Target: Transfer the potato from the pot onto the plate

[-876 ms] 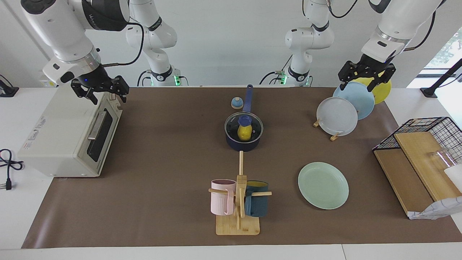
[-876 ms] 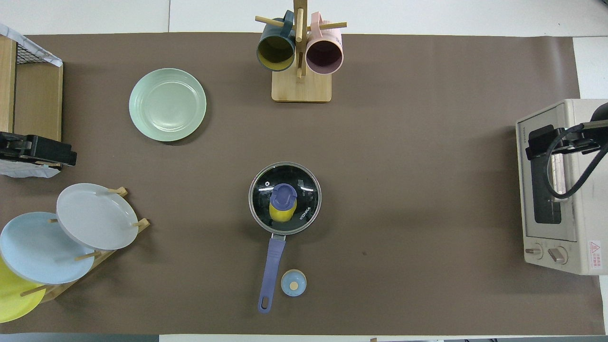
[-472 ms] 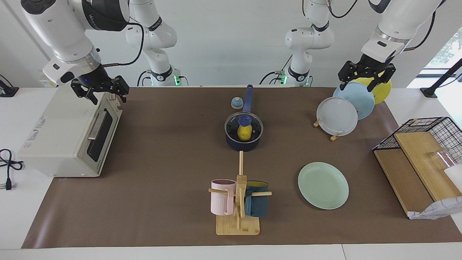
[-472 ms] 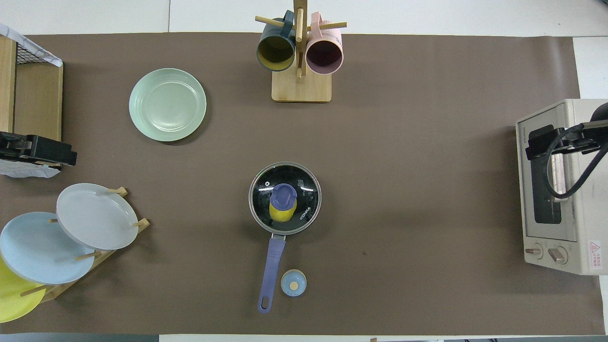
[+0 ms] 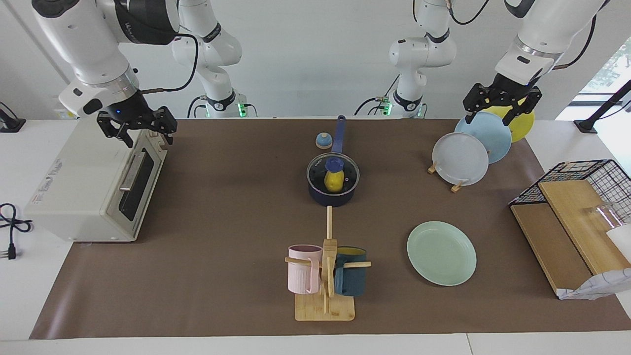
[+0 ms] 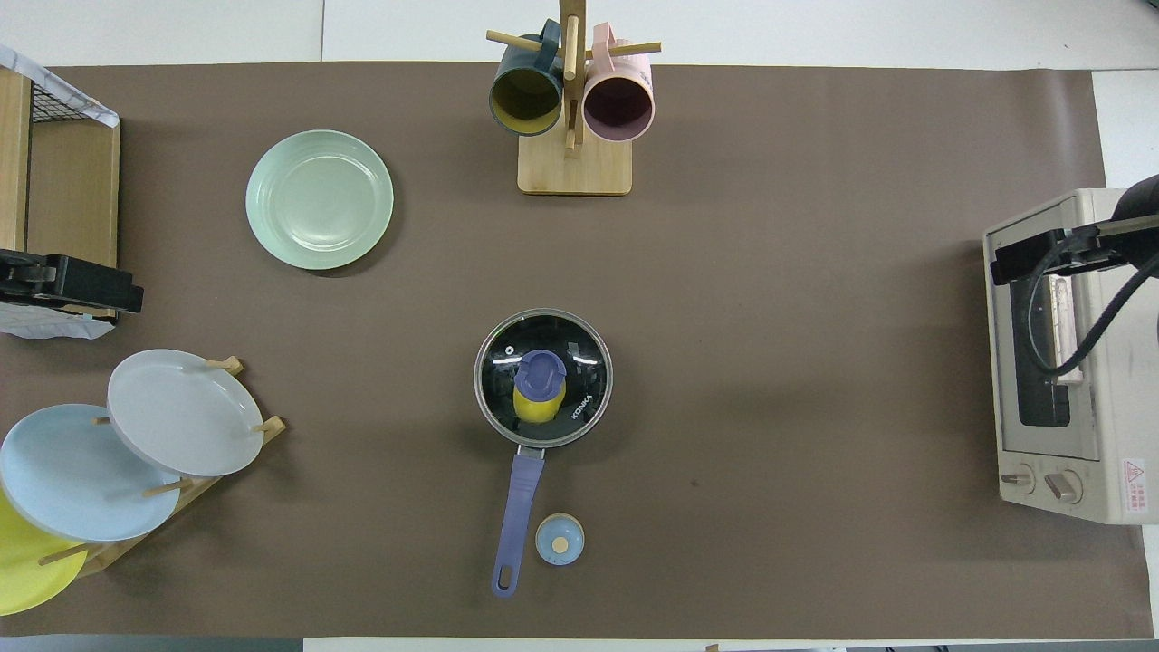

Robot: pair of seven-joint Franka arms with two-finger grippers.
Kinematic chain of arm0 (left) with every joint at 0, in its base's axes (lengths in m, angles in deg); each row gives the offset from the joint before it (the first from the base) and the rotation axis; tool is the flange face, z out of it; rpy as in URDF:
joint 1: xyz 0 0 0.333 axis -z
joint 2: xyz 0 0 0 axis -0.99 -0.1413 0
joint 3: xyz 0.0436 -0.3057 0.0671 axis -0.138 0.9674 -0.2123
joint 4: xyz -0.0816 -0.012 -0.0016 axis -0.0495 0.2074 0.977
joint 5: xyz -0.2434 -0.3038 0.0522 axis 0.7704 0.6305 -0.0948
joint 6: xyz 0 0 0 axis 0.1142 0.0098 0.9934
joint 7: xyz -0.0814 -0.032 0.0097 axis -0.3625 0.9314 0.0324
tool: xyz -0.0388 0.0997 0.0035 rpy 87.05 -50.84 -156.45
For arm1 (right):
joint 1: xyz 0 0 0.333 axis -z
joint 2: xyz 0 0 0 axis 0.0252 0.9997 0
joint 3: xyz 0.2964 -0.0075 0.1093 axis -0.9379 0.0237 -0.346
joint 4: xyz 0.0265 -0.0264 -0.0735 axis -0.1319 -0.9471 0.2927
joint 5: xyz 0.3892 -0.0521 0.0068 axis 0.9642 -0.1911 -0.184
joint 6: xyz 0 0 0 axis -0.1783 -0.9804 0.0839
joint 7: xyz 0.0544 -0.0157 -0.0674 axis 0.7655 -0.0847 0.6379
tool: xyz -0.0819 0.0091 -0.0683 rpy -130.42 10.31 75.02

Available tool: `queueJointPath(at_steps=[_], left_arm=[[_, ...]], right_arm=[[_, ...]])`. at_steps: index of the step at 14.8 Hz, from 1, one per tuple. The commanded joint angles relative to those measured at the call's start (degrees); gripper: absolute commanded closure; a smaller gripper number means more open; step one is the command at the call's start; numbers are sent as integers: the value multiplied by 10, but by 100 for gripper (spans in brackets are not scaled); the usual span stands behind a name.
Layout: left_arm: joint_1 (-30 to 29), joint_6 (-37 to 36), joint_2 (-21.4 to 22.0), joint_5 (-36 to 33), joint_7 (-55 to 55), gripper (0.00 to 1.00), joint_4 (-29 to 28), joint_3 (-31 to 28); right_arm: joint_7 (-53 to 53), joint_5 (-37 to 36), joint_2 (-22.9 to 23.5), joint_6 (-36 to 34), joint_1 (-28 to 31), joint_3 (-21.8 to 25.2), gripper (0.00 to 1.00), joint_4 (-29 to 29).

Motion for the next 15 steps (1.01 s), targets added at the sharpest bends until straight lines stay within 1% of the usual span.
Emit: queueJointPath(at_steps=[1, 3, 5, 6, 7, 8, 10, 12, 13, 14, 15], left_arm=[[-3, 15, 18, 5, -3, 0, -24, 0], [-1, 15, 18, 5, -3, 0, -24, 0], [-1, 16, 18, 5, -3, 0, -24, 0], [0, 15, 18, 5, -3, 0, -24, 0], [0, 15, 18, 5, -2, 0, -24, 0], [1, 15, 18, 5, -3, 0, -24, 0], [3, 16, 18, 5, -3, 0, -24, 0], [3, 16, 18, 5, -2, 0, -24, 0], [3, 16, 19, 5, -2, 0, -24, 0], [3, 16, 18, 5, -2, 0, -24, 0], [2, 17, 19, 5, -2, 0, -24, 0]], right_arm=[[-44, 23, 4, 14, -17, -29, 0, -2], [-105, 27, 17, 16, -24, -78, 0, 12], [-189, 27, 40, 19, -25, -134, 0, 31], [-226, 25, 48, 30, -26, -163, 0, 31], [-261, 18, 59, 51, -40, -187, 0, 32], [-297, 11, 71, 70, -68, -193, 0, 33], [-373, -12, 109, 95, -137, -192, 0, 38], [-438, -32, 149, 134, -184, -193, 0, 60], [-452, -32, 155, 166, -195, -193, 0, 51], [-460, -33, 160, 191, -209, -193, 0, 28], [-462, -38, 162, 202, -222, -192, 0, 13]])
